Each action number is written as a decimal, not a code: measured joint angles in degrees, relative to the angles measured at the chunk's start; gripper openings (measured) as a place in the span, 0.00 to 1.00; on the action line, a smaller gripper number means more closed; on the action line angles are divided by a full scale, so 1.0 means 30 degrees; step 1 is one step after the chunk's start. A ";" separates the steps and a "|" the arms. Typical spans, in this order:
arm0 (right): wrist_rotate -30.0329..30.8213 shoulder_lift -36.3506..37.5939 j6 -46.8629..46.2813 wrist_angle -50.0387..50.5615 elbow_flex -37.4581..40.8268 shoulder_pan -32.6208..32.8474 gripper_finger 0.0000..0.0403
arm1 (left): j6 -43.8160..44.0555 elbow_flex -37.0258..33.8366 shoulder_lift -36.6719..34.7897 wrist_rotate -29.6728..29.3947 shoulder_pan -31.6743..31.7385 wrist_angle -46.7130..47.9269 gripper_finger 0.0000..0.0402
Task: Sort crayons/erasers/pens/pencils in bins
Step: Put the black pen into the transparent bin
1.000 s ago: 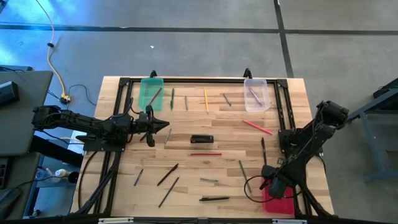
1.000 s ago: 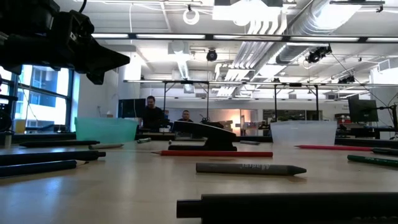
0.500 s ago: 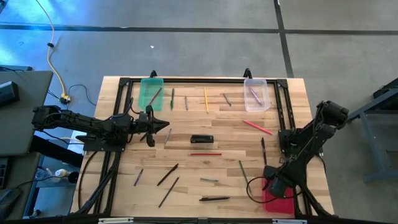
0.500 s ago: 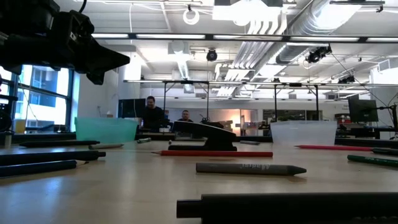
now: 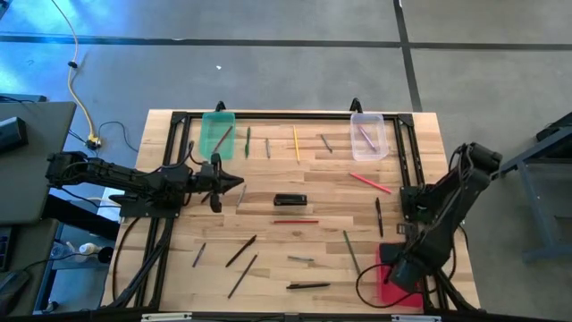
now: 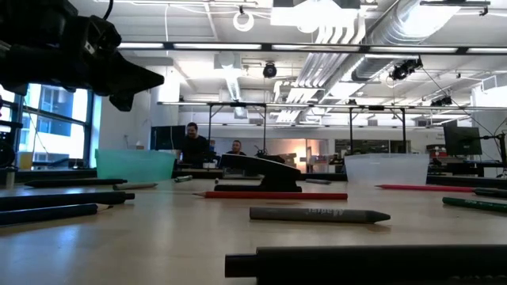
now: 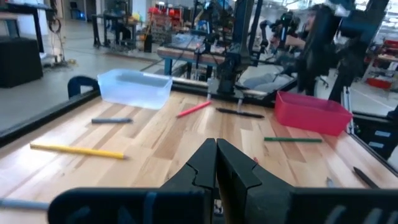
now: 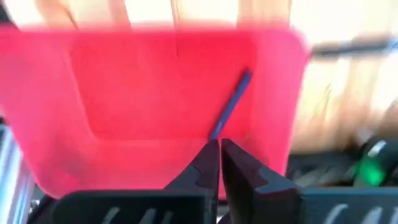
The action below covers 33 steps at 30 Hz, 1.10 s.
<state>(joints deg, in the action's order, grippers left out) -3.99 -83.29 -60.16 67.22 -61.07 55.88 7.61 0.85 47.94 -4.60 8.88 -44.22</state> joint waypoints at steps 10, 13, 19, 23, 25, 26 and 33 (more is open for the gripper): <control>0.7701 0.5117 0.4149 -0.3555 0.2197 -0.1125 0.00 | -0.0048 0.0237 0.0007 -0.0288 -0.0977 0.1025 0.00; 0.8453 0.6500 0.7497 -0.6293 0.3839 -0.2670 0.00 | -0.0050 0.0237 0.0007 -0.0582 -0.1269 0.1025 0.00; 0.7698 0.8968 1.4544 -1.4136 0.7945 -0.6590 0.00 | 0.0068 0.0244 0.0007 -0.1317 -0.1698 0.1074 0.00; 0.6147 0.9910 1.7975 -1.9389 1.0397 -0.9261 0.00 | 0.0231 0.0701 0.0013 -0.1935 -0.2079 0.2501 0.00; 0.5275 1.0084 1.9565 -2.1868 1.1281 -1.0501 0.00 | 0.0560 0.1430 0.0015 -0.2154 -0.2393 0.3783 0.00; 0.4809 1.0086 2.0242 -2.2936 1.1632 -1.1116 0.00 | 0.0760 0.1909 0.0017 -0.2330 -0.2594 0.4566 0.00; 0.2292 0.9887 2.2665 -2.6149 1.2564 -1.4701 0.00 | 0.2651 0.5575 0.0110 -0.4419 -0.5279 1.1060 0.00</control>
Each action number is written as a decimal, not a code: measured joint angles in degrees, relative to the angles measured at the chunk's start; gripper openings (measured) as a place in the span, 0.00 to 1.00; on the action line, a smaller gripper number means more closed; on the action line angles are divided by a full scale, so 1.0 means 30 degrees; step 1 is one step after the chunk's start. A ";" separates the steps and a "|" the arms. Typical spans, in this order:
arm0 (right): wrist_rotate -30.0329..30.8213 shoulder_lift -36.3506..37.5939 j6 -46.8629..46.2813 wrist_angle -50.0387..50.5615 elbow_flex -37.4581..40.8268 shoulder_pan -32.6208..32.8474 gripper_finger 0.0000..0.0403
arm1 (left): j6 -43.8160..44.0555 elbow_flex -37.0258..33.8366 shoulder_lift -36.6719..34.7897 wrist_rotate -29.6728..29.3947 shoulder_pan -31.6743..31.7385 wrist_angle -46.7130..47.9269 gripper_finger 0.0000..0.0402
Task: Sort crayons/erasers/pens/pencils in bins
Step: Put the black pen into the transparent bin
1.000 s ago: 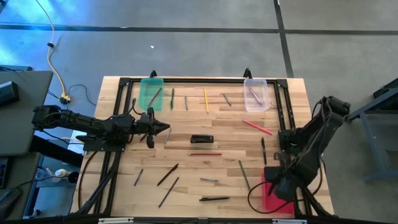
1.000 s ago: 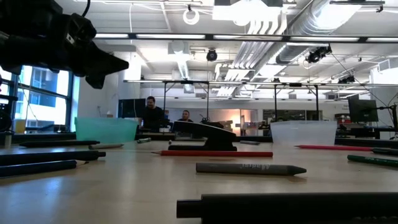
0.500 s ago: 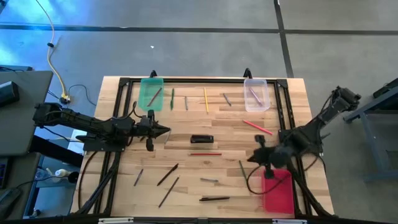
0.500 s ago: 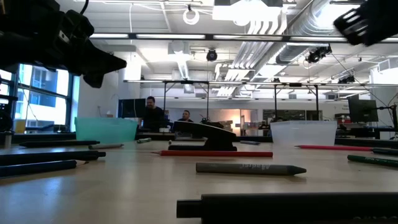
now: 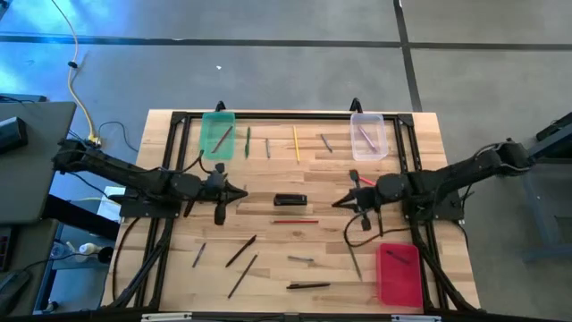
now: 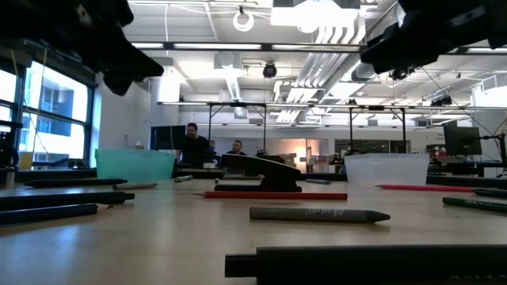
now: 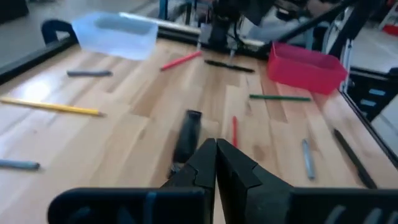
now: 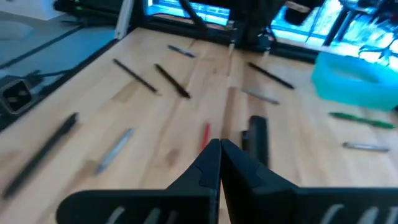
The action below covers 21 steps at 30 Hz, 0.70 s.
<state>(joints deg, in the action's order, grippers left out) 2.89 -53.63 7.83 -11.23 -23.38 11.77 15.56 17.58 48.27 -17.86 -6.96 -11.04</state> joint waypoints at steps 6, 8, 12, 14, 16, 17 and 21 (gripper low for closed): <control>-0.0112 0.0007 0.0909 -0.0581 0.0000 -0.1582 0.00 | 0.2623 0.1940 0.0925 -0.1998 -0.2995 0.4029 0.00; -0.0121 0.0007 0.0906 -0.0584 0.0000 -0.2112 0.00 | 0.3409 0.2287 0.1283 -0.2380 -0.3762 0.5019 0.00; -0.0118 0.0007 0.0409 -0.0590 0.0000 -0.2980 0.00 | 0.4852 0.2781 0.2122 -0.2646 -0.4902 0.6069 0.00; -0.0113 0.0007 0.0166 -0.0606 0.0000 -0.3274 0.00 | 0.5626 0.3091 0.2605 -0.2695 -0.5313 0.6703 0.00; -0.0114 0.0007 -0.0010 -0.0633 0.0000 -0.3481 0.00 | 0.6411 0.3603 0.3269 -0.2712 -0.5700 0.7772 0.00; -0.0113 0.0007 -0.0014 -0.0623 0.0000 -0.3557 0.00 | 0.6835 0.3918 0.3686 -0.2707 -0.5900 0.8439 0.00; -0.0113 0.0007 0.0178 -0.0721 0.0000 -0.3679 0.00 | 0.8487 0.5512 0.5584 -0.2706 -0.6755 1.0614 0.00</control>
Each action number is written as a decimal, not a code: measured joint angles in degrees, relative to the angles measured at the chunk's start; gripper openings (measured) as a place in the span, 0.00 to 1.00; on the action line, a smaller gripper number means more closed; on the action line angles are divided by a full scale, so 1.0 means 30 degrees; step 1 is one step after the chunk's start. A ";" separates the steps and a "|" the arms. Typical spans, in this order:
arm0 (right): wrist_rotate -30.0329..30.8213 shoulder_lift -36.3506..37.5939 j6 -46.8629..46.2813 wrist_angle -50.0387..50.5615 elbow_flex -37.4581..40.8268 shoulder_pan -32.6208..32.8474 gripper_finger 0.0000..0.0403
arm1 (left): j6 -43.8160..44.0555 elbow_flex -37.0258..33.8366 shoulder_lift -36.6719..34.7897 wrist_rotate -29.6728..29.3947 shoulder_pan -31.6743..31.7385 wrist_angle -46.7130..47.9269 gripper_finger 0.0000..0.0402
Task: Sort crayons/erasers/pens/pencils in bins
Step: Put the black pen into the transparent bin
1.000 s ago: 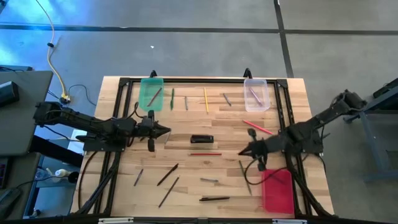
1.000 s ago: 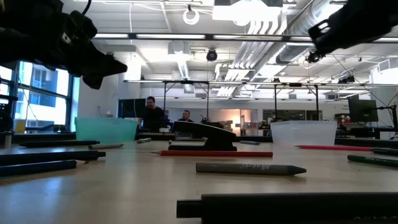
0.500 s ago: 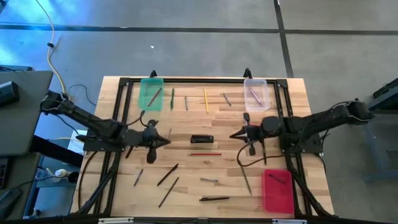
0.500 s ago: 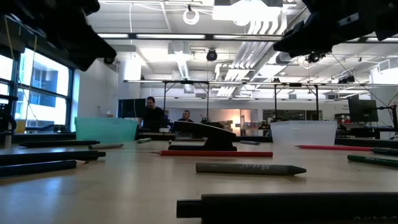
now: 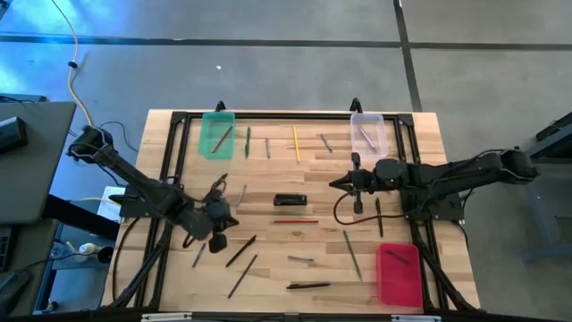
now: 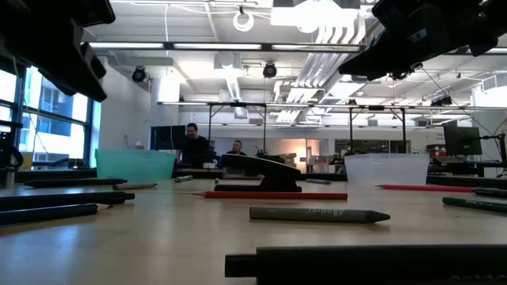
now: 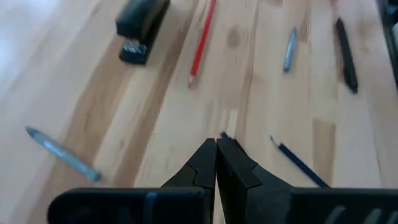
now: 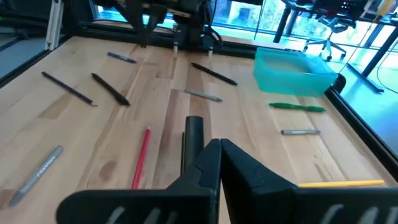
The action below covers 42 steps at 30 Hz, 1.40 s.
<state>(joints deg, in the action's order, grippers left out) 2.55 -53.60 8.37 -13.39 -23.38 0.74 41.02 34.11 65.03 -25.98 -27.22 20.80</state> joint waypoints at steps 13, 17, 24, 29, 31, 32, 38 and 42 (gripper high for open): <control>0.0007 0.0000 0.1222 -0.0668 0.0000 -0.0796 0.00 | 0.6944 0.4236 0.5908 0.3220 -0.1866 0.3801 0.04; 0.0007 0.0000 0.2068 -0.0663 0.0000 -0.0796 0.00 | 0.7935 0.5463 0.7656 0.3548 -0.2342 0.4505 0.13; 0.0007 0.0019 0.3386 -0.1245 -0.0005 -0.0796 0.00 | 0.9658 0.7534 0.9980 0.3592 -0.2718 0.5504 0.29; 0.0007 0.0029 0.3458 -0.1429 -0.0007 -0.0796 0.00 | 1.0946 0.8152 1.1332 0.4111 -0.3149 0.5636 0.33; 0.0013 0.0029 0.3438 -0.1462 -0.0007 -0.0796 0.00 | 1.1859 0.8200 1.1687 0.4141 -0.3251 0.5715 0.33; 0.0009 0.0029 0.3429 -0.1497 -0.0007 -0.0796 0.00 | 1.2247 0.8183 1.1811 0.4119 -0.3299 0.6078 0.33; 0.0007 0.0029 0.3402 -0.1612 -0.0007 -0.0788 0.00 | 1.2936 0.8172 1.2454 0.3920 -0.3454 0.6288 0.33; 0.0014 0.0029 0.3553 -0.1654 -0.0007 -0.0788 0.00 | 1.3066 0.7899 1.2712 0.4381 -0.3468 0.6202 0.33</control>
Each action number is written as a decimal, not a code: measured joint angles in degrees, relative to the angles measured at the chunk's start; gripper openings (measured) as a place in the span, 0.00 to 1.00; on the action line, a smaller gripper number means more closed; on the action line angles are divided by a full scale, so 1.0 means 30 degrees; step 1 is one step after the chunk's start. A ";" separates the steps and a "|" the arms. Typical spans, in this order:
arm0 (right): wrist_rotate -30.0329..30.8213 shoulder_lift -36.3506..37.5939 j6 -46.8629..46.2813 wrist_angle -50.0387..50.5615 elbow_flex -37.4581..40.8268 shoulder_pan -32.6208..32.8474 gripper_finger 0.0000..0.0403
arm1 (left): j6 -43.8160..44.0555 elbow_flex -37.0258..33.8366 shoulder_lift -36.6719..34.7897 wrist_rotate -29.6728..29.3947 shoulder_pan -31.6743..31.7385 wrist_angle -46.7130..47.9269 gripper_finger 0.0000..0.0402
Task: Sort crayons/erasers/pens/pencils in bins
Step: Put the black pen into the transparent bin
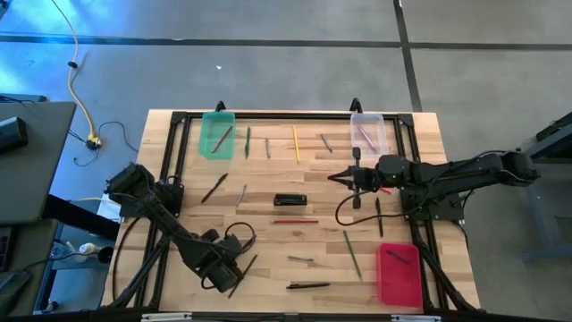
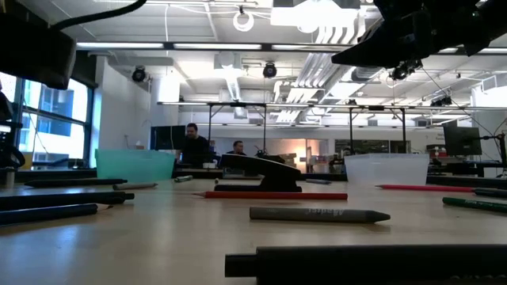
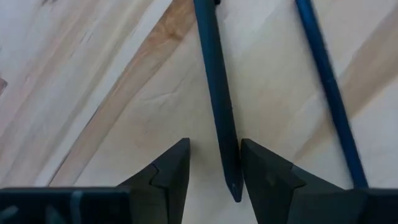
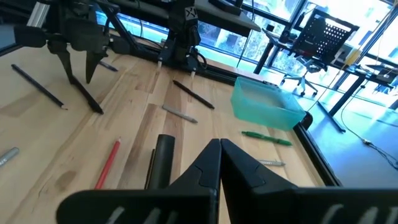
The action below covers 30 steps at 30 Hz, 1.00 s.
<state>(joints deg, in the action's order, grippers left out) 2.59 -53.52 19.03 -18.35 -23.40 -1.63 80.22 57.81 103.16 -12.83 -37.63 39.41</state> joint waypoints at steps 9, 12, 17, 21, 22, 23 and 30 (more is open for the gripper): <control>0.0000 0.0000 -0.0345 -0.0091 0.0000 0.0051 0.00 | 0.0183 -0.0332 -0.0026 0.0078 -0.0554 -0.0347 0.33; -0.0007 0.0000 -0.0739 -0.0087 0.0000 0.0051 0.00 | 0.0084 -0.0339 0.0156 0.0302 -0.0568 -0.0350 0.32; -0.0007 0.0000 -0.1362 -0.0007 0.0000 0.0051 0.00 | -0.0342 -0.0317 0.0453 0.0428 -0.0568 -0.0424 0.25; 0.0022 0.0000 -0.1391 0.0168 0.0000 0.0269 0.00 | -0.0977 -0.0317 0.0485 0.0341 -0.0576 -0.0563 0.17; 0.0021 0.0000 -0.1384 0.0160 0.0000 0.0365 0.00 | -0.1278 -0.0321 0.0485 0.0251 -0.0583 -0.0613 0.15; 0.0022 0.0000 -0.1360 0.0164 0.0000 0.0465 0.00 | -0.1566 -0.0324 0.0485 0.0194 -0.0590 -0.0643 0.13; 0.0008 0.0000 -0.1471 0.0153 0.0000 0.0729 0.00 | -0.2094 -0.0374 0.0375 -0.0711 -0.0842 -0.0663 0.03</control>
<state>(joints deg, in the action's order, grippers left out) 2.61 -53.52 14.61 -17.89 -23.40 0.56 73.94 56.69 104.29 -14.97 -40.15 37.42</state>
